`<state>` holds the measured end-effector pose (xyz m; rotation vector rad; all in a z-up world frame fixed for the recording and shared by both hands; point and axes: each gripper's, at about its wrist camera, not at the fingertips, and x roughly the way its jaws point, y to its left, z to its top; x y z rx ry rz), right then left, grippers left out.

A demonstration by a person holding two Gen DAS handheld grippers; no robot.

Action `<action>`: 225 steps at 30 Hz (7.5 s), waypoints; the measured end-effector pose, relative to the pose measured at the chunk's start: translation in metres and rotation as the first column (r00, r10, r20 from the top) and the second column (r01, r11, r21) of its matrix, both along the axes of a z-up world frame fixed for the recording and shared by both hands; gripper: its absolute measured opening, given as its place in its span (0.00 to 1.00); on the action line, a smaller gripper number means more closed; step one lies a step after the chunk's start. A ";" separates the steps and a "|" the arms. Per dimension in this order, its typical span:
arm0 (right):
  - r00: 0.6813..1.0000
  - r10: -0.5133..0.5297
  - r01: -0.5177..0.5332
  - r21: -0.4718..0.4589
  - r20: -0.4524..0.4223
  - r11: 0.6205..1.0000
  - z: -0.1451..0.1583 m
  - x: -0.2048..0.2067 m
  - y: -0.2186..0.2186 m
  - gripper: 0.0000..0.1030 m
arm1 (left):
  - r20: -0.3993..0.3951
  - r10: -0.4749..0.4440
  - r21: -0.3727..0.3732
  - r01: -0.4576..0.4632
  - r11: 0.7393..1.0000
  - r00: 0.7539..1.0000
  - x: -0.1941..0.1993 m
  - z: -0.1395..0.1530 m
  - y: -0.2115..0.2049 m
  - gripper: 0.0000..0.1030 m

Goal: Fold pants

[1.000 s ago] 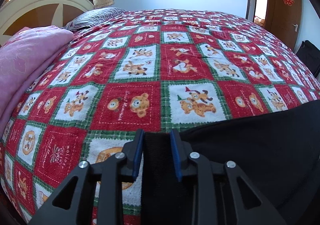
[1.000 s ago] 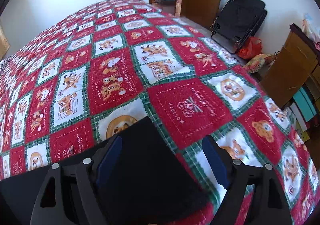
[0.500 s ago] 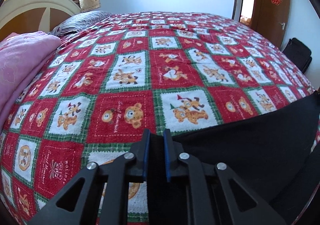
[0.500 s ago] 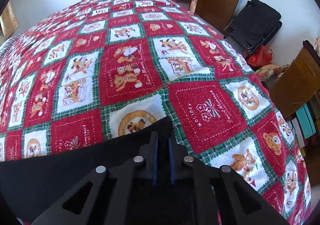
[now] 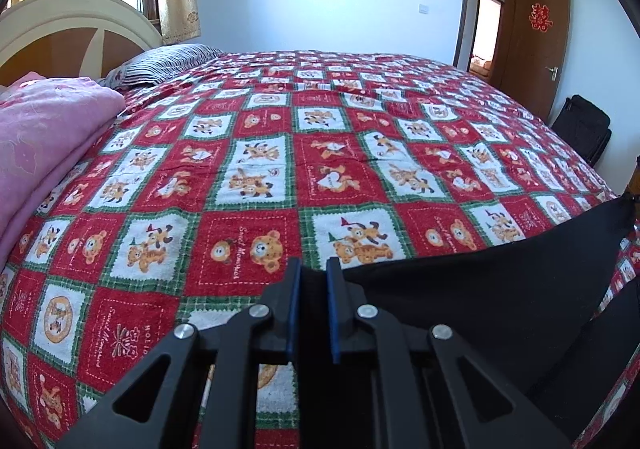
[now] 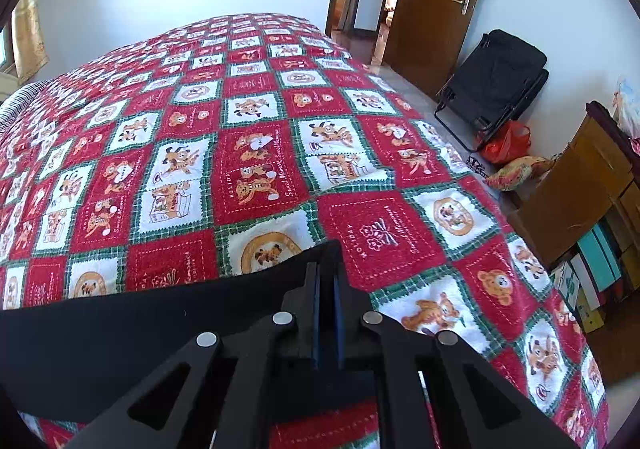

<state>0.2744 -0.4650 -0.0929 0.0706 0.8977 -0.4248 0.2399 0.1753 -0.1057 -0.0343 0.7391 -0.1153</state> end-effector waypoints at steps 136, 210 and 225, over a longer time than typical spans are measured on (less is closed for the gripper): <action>0.615 0.782 -0.785 -0.166 -0.096 0.597 -0.056 -0.163 0.402 0.50 | 0.110 -0.119 -0.248 0.143 0.958 0.987 -0.158 -0.034 0.015 0.11; 0.719 0.685 -0.694 0.165 0.120 0.701 -0.036 -0.078 0.465 0.28 | 0.219 0.040 0.076 -0.058 0.995 0.975 -0.157 -0.021 -0.018 0.77; 0.357 0.934 -0.928 0.112 0.001 0.355 -0.085 -0.188 0.561 0.51 | 0.030 0.087 0.224 -0.092 0.970 0.996 -0.088 -0.049 -0.030 1.00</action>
